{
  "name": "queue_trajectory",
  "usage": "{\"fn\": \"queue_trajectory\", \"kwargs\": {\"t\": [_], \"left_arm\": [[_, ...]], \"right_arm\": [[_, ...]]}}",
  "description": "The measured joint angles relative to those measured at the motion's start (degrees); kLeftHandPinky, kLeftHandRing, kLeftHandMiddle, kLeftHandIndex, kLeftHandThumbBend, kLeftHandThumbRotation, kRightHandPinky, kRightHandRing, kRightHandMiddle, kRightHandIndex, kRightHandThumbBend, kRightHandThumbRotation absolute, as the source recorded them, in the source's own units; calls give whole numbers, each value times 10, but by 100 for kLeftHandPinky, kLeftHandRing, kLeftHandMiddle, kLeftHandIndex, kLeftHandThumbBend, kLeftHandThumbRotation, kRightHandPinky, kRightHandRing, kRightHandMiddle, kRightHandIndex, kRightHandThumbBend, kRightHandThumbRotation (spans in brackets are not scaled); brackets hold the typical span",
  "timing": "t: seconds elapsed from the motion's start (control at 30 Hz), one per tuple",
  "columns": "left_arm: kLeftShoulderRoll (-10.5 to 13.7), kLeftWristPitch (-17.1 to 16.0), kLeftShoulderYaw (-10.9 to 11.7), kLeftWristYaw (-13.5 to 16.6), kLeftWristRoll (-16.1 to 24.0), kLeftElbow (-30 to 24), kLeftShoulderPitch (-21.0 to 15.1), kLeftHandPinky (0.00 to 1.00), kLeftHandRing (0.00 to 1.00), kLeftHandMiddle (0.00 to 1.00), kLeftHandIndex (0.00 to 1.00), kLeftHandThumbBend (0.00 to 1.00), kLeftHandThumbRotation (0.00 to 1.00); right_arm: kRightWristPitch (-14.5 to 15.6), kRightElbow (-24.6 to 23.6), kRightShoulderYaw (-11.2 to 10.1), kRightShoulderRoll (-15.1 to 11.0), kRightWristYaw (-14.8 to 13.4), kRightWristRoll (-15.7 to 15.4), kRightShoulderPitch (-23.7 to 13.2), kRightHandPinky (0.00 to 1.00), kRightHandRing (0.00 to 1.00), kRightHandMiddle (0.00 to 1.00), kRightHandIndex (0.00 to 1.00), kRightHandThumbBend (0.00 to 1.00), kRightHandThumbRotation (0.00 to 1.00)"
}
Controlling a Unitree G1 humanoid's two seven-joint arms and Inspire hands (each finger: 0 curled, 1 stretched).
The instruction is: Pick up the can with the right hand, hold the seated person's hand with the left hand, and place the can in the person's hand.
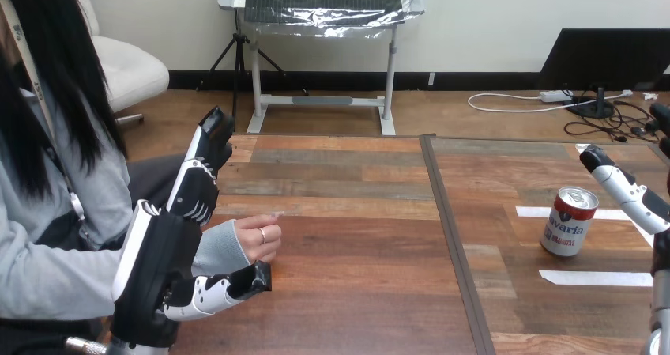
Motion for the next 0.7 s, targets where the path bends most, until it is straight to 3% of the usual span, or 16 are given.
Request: {"fn": "queue_trajectory", "kwargs": {"t": [0.3, 0.7], "left_arm": [[0, -6, 1, -3, -1, 5, -1, 100, 100, 100, 100, 100, 63], [1, -6, 1, -11, -10, 7, -5, 99, 100, 100, 100, 100, 64]], "right_arm": [[21, 20, 5, -1, -13, -9, -14, 91, 92, 89, 97, 100, 48], [60, 52, 29, -2, -36, -41, -26, 87, 91, 90, 97, 100, 51]]}}
